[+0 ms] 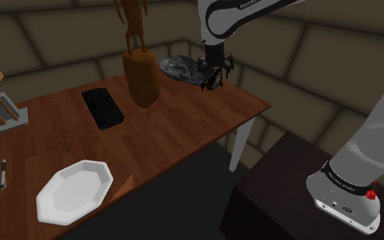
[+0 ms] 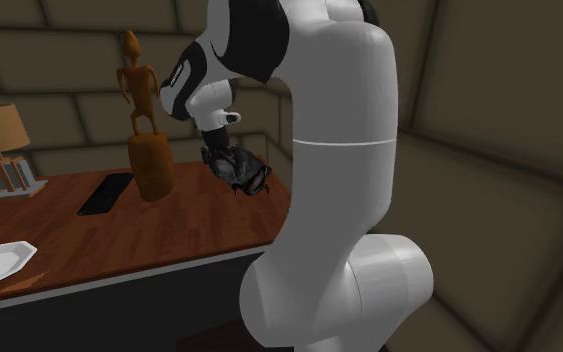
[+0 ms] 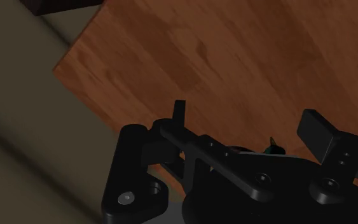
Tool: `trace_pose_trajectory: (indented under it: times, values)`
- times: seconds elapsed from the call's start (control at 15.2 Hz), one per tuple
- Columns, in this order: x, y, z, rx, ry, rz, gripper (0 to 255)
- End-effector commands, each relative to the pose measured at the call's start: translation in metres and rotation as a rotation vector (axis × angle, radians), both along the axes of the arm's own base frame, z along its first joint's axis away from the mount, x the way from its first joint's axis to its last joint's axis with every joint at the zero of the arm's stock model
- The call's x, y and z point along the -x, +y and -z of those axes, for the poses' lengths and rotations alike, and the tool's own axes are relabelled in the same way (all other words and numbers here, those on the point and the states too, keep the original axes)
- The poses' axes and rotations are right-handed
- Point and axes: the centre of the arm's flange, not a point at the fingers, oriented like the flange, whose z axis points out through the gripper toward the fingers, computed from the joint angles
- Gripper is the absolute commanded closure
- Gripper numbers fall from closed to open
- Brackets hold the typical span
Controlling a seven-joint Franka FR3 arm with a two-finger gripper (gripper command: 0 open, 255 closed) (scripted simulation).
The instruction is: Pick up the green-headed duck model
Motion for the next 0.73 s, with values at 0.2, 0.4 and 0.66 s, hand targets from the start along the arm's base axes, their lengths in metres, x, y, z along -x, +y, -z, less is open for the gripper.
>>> trace_pose_trajectory:
  times: [0.2,0.4,0.66]
  values:
    - [-0.055,-0.013,0.031,0.017,-0.012,0.163,0]
    - [-0.089,-0.025,0.05,0.026,-0.018,0.259,0]
    - [-0.125,-0.042,0.07,0.037,-0.025,0.363,0]
